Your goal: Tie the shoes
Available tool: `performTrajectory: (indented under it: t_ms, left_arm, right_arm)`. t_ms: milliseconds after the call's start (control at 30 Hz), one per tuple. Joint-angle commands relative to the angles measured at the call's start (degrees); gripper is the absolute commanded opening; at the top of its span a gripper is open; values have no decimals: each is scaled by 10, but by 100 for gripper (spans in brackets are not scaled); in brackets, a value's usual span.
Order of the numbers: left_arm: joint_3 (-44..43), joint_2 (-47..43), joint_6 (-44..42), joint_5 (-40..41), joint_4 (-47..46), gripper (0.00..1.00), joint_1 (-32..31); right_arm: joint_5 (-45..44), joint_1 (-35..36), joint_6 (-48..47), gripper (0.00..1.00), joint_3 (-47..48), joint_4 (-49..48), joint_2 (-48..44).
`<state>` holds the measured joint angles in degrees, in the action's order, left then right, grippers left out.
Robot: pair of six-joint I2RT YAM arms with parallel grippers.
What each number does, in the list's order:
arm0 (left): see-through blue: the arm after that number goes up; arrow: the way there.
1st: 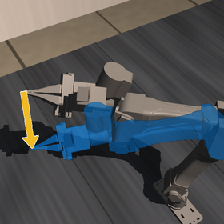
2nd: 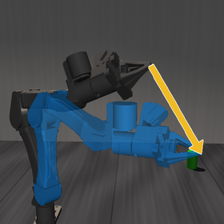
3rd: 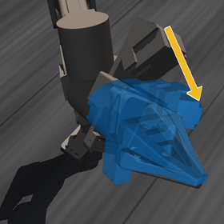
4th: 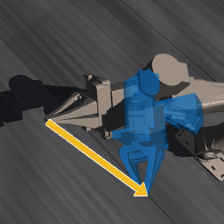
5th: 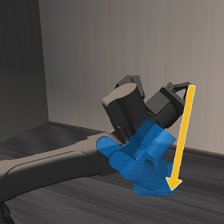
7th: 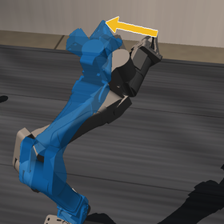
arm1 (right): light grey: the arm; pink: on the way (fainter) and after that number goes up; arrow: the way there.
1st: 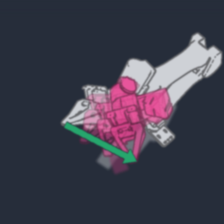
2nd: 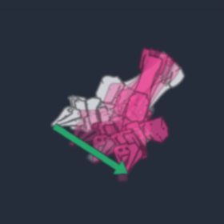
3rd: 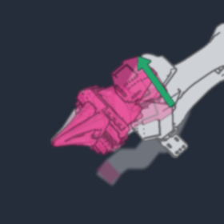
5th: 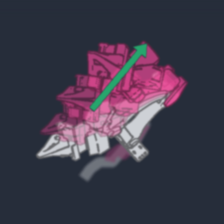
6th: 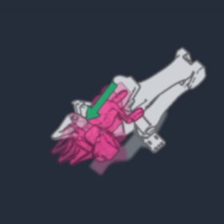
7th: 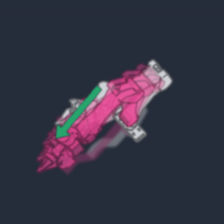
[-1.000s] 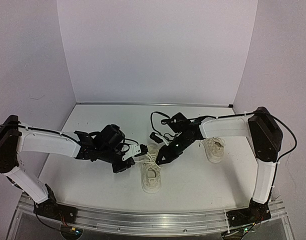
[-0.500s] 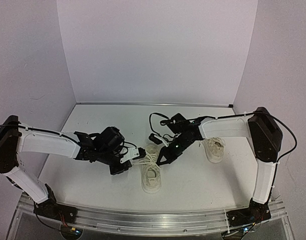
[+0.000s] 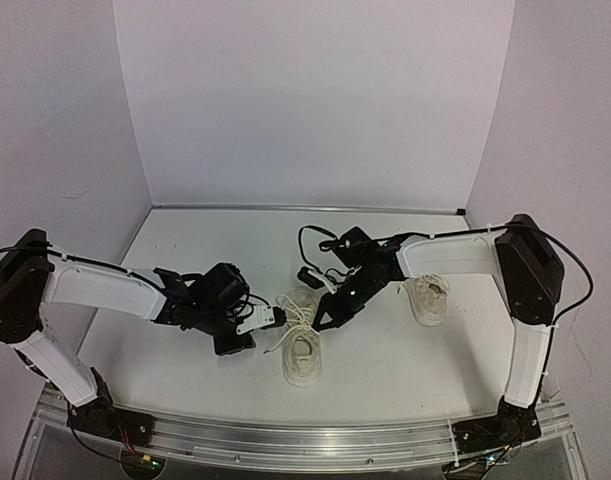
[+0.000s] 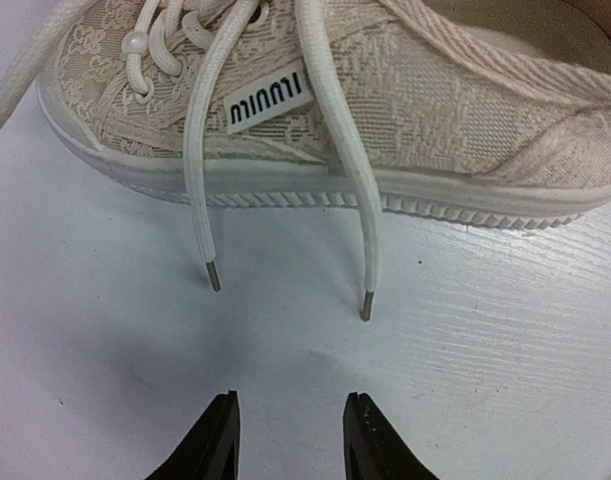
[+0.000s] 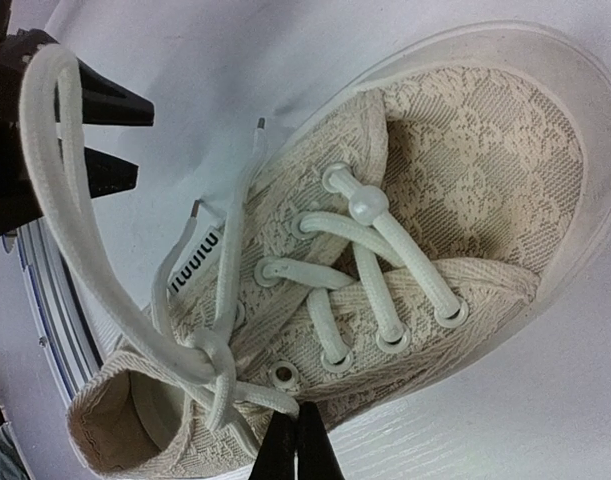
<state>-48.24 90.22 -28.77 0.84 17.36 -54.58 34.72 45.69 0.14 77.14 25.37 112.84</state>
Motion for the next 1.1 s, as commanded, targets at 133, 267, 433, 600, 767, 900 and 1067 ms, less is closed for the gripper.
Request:
performTrajectory:
  t_ms: [133,267,433,600,767,900,1067]
  left_arm:
    - [55,-134,17,-31,-117,47,19]
    - [54,-145,44,-38,-154,54,23]
    - [37,-125,107,-60,-208,64,28]
    - [0,-82,123,-93,-210,68,30]
    - [-53,-29,95,-137,-174,69,30]
    - [-102,21,68,-185,-126,64,30]
    - [-126,54,53,-211,-115,56,30]
  right_arm:
    - [-28,2,22,0,5,7,-46]
    - [-40,2,31,0,-1,4,-57]
    - [-39,2,43,0,-8,-6,-65]
    - [-40,2,49,0,-16,-11,-75]
    - [-40,2,59,0,-25,-21,-80]
    - [-39,2,73,0,-34,-38,-79]
    - [-40,2,91,0,-49,-57,-82]
